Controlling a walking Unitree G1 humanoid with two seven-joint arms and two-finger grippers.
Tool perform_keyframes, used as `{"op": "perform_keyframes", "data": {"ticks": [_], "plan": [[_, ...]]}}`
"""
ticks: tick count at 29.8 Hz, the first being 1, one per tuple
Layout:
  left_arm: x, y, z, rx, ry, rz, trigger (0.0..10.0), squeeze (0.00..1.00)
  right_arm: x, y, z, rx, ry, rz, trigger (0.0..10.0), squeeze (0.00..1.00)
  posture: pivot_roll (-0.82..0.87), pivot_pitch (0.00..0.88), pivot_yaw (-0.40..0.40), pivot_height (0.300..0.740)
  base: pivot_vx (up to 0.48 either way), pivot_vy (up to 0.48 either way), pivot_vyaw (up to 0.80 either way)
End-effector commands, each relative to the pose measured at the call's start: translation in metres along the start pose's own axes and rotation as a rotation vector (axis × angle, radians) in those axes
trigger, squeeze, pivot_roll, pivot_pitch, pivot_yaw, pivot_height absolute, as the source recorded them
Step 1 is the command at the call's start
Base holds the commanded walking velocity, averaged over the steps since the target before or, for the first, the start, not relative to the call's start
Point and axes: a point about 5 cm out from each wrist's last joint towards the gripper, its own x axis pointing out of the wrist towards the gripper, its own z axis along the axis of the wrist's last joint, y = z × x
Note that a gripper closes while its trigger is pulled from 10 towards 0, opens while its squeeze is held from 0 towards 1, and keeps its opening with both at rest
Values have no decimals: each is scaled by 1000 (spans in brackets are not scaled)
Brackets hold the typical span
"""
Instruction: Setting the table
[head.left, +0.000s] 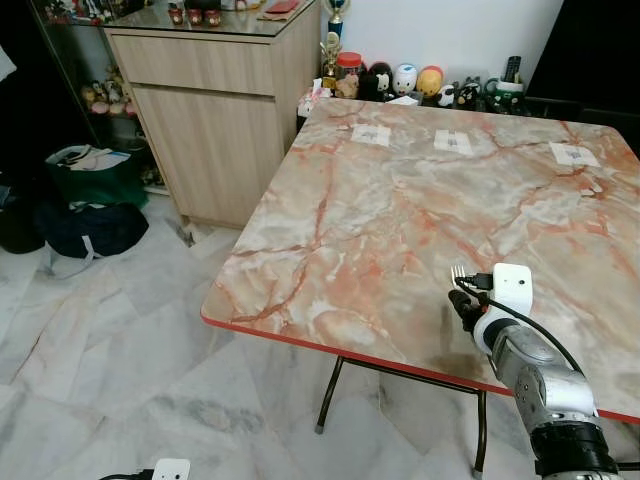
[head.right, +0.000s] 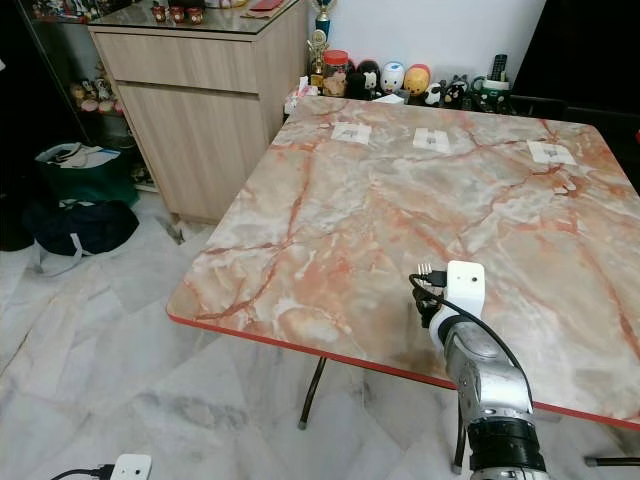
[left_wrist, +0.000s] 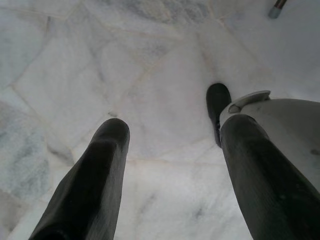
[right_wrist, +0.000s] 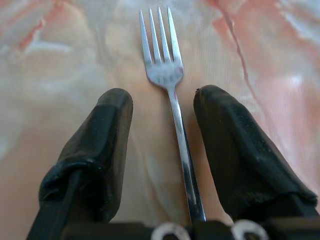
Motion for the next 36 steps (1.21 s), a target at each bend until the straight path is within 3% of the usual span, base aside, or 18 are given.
{"op": "perform_keyframes", "data": {"ticks": [1, 10, 11, 12, 13, 36], "plan": [[-1, 2, -5, 1, 29, -3, 10000, 0, 1, -4, -6, -6, 29, -11, 10000, 0, -55, 35, -10, 740, 0, 0, 0], [-1, 1, -4, 2, 26, -6, 10000, 0, 1, -8, -19, 1, 74, -26, 10000, 0, -54, 37, -10, 740, 0, 0, 0], [-1, 1, -4, 2, 26, -6, 10000, 0, 2, -8, -19, 1, 75, -24, 7725, 0, -54, 37, -10, 740, 0, 0, 0], [-1, 1, -4, 2, 26, -7, 10000, 0, 2, -8, -19, 0, 76, -23, 7725, 0, -54, 37, -10, 740, 0, 0, 0], [-1, 0, -4, 2, 26, -7, 10000, 0, 2, -7, -19, -1, 76, -18, 0, 0, -53, 35, -11, 740, 0, 0, 0], [-1, -4, -7, 0, 37, -22, 10000, 0, 5, 3, -20, -36, 71, 16, 0, 0, -52, 35, -15, 740, 0, 0, 0]]}}
